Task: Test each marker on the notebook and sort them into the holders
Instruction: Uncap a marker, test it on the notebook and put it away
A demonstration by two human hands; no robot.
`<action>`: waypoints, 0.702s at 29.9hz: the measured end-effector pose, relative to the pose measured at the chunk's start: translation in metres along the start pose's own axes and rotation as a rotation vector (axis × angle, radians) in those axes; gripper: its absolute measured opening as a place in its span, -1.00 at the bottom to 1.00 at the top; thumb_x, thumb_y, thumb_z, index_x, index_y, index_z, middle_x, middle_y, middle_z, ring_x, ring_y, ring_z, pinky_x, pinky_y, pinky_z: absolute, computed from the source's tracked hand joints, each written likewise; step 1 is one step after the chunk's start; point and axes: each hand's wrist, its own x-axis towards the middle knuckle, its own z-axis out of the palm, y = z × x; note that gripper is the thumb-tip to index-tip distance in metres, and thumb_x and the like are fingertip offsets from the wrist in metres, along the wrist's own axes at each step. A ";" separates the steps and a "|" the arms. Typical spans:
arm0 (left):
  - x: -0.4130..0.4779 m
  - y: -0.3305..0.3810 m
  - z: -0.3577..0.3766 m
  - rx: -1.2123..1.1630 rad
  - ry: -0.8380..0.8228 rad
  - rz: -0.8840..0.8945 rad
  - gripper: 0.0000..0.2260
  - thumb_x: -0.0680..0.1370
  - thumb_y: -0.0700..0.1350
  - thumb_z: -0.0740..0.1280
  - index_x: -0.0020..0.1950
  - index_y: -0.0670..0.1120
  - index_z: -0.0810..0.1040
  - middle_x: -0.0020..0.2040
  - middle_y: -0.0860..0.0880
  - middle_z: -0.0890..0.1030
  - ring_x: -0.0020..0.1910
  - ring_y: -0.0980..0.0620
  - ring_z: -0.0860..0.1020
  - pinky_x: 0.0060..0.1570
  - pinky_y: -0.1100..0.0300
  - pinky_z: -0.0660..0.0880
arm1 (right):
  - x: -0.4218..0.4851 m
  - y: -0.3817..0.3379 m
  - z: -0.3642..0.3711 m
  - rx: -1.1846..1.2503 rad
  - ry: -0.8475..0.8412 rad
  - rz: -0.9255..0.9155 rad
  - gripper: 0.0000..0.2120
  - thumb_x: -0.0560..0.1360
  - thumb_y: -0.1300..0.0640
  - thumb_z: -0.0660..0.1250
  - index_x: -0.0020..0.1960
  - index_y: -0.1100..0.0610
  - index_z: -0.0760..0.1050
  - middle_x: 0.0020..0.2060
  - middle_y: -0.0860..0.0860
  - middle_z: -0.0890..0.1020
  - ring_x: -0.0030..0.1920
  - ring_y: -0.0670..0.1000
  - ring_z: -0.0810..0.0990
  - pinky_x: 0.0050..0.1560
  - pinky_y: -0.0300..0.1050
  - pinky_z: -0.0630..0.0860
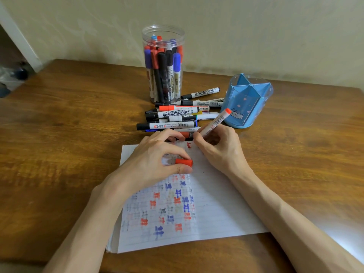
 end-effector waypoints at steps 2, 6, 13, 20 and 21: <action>-0.001 0.001 0.000 -0.002 -0.006 -0.010 -0.71 0.39 0.38 0.40 0.03 0.33 0.69 0.39 0.33 0.33 0.33 0.33 0.19 0.36 0.03 0.20 | 0.001 0.001 -0.001 0.037 0.021 0.032 -0.81 0.57 0.08 0.45 -0.22 0.03 0.62 -0.35 -0.07 0.70 -0.33 -0.03 0.68 -0.23 0.10 0.65; 0.000 0.001 0.000 -0.003 -0.005 0.000 -0.70 0.38 0.39 0.39 0.03 0.33 0.70 0.36 0.35 0.32 0.29 0.37 0.19 0.34 0.05 0.20 | 0.000 0.001 -0.002 0.019 0.047 0.036 -0.79 0.60 0.07 0.44 -0.23 -0.01 0.59 -0.33 -0.09 0.70 -0.33 -0.08 0.67 -0.26 -0.04 0.63; 0.000 -0.002 0.001 -0.011 0.011 0.017 -0.73 0.38 0.33 0.45 0.03 0.31 0.71 0.36 0.33 0.35 0.28 0.42 0.21 0.34 0.05 0.22 | 0.000 0.000 -0.001 -0.012 0.026 -0.001 -0.83 0.59 0.09 0.45 -0.17 0.09 0.63 -0.36 -0.04 0.66 -0.35 -0.04 0.63 -0.31 -0.01 0.58; 0.002 -0.004 0.005 0.131 0.090 0.108 -0.73 0.37 0.37 0.42 -0.01 0.33 0.70 0.35 0.29 0.39 0.38 0.29 0.16 0.29 0.11 0.10 | -0.001 -0.002 -0.003 0.103 0.019 0.057 -0.81 0.59 0.20 0.43 -0.20 0.15 0.59 -0.39 -0.09 0.63 -0.39 -0.18 0.54 -0.34 -0.29 0.45; 0.003 -0.003 0.006 0.144 0.125 0.132 -0.72 0.38 0.37 0.39 0.00 0.31 0.71 0.33 0.28 0.42 0.39 0.25 0.19 0.28 0.11 0.10 | -0.001 -0.003 -0.005 0.165 0.048 0.079 -0.82 0.59 0.21 0.42 -0.19 0.19 0.60 -0.39 -0.08 0.63 -0.38 -0.16 0.56 -0.33 -0.27 0.46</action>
